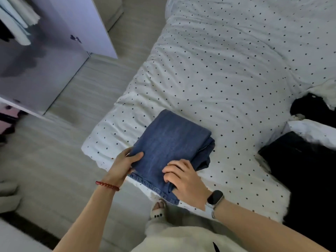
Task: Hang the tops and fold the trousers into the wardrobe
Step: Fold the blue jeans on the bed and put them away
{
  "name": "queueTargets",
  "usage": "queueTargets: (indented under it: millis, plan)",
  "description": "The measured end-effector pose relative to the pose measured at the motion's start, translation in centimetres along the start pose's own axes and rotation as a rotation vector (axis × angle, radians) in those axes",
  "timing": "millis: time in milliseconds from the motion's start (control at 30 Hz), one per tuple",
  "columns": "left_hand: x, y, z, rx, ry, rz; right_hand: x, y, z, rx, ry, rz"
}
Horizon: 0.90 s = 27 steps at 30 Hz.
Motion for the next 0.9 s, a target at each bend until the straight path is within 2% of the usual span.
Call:
queueTargets:
  millis: [100,200,233,267,300,367,467,533,567,700,833,900]
  plan:
    - [-1.6,-1.5,0.7,0.144,0.045,0.396,-0.1,2.3,-1.5,-0.063,0.05,-0.027]
    - [-4.2,-1.5,1.3,0.132,0.039,1.023,0.4,4.8,-4.5,-0.297,0.131,-0.147]
    - [-4.7,-1.2,1.2,0.142,0.058,1.167,0.7,5.3,-5.7,-0.363,0.184,-0.156]
    - [-5.3,-1.1,1.1,0.171,0.077,1.204,0.8,5.5,-6.6,-0.384,0.267,-0.131]
    - [-5.5,-1.2,1.0,0.2,0.106,1.169,0.8,5.5,-7.0,-0.332,0.371,-0.089]
    - [-5.8,-1.6,0.9,0.255,0.093,0.911,1.0,4.0,-6.5,-0.109,0.52,-0.018]
    - [-7.6,-1.0,0.4,0.242,-0.079,0.417,2.9,0.3,-3.7,0.238,0.654,-0.091]
    - [-9.1,0.5,0.1,0.191,-0.174,0.186,4.9,-1.8,-1.2,0.302,0.753,-0.145]
    - [-9.6,1.2,0.2,0.179,-0.207,0.097,6.0,-2.3,-0.1,0.261,0.807,-0.15]
    - [-11.4,2.9,1.7,0.163,-0.25,-0.177,9.9,-2.3,3.0,-0.085,0.914,-0.1]
    - [-12.1,4.2,2.5,0.245,-0.173,-0.338,11.3,-1.7,4.4,-0.319,0.868,-0.156]
    - [-12.3,5.0,2.6,0.299,-0.136,-0.403,11.2,-1.4,4.6,-0.363,0.831,-0.226]
Point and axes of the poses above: each hand's wrist, its own z-axis towards the middle knuckle, its own y-axis out of the palm, x = y × z, the point moved 4 cm from there along z, towards the middle knuckle, and after that the axes turned 14 degrees about z, right-handed, at the moved point
